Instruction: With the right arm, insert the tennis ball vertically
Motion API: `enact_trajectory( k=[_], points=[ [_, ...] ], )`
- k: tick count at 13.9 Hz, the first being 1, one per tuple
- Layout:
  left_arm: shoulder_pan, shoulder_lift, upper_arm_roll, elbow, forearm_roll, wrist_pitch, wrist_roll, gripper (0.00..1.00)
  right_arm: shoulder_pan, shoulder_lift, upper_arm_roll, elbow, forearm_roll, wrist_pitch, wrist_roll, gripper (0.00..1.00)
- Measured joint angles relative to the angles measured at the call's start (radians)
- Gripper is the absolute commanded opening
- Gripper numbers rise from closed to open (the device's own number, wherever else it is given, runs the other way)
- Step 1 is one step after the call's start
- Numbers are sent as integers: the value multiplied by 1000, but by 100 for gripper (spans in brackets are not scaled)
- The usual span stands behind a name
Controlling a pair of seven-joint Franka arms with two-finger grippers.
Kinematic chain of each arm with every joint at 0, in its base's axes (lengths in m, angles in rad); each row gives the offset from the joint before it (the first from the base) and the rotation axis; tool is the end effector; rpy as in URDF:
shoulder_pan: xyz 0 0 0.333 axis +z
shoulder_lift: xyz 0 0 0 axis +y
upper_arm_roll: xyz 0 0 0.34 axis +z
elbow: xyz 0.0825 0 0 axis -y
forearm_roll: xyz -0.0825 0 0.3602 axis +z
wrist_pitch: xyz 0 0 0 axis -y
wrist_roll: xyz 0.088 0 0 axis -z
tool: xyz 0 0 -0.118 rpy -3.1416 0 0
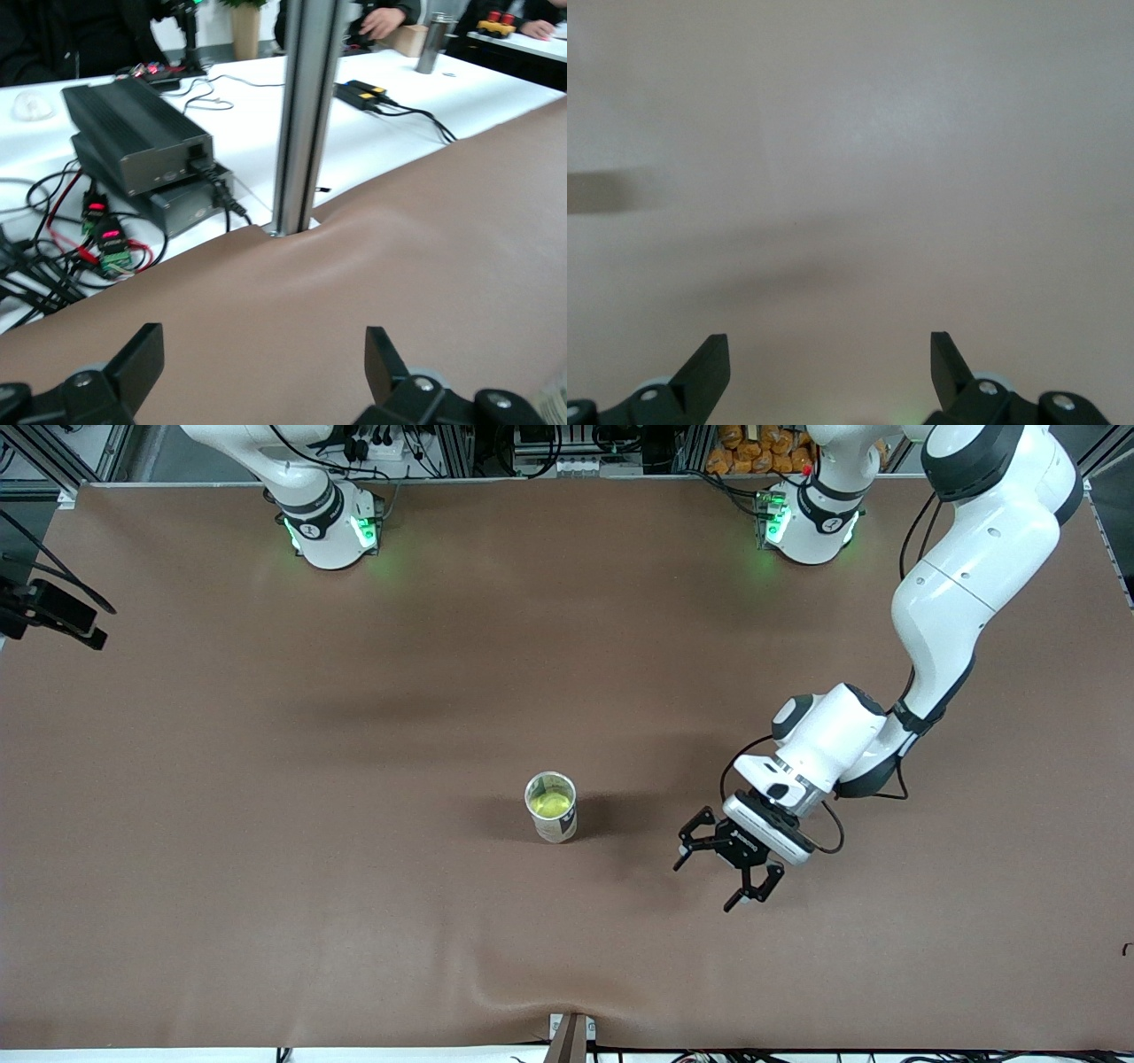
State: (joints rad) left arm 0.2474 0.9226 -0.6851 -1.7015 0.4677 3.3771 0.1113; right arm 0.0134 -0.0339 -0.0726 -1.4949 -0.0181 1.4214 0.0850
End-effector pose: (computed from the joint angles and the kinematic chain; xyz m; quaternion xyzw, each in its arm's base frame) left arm 0.6871 -0.2306 0.2943 0.8331 -0.2477 0.4491 0.2073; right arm 0.5021 -0.0329 0.6757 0.9971 -0.0731 -0.0197 0.0080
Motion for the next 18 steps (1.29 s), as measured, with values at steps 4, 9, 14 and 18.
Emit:
enact_trajectory(
  k=[4, 9, 14, 18],
  points=[
    [-53, 1, 71, 53, -58, -82, -32, 100, 0, 3, 9, 10, 0, -38, -3, 100],
    [-79, -2, 117, 108, -80, -202, -59, 100, 0, 7, 14, 11, 0, -39, -79, 100],
    [-64, -24, 129, 151, -82, -353, -78, 100, 0, 7, 12, 16, 0, -39, -119, 100],
    [-59, -183, 129, 164, -82, -640, -160, 100, 0, 8, 12, 18, 0, -38, -120, 100]
  ],
)
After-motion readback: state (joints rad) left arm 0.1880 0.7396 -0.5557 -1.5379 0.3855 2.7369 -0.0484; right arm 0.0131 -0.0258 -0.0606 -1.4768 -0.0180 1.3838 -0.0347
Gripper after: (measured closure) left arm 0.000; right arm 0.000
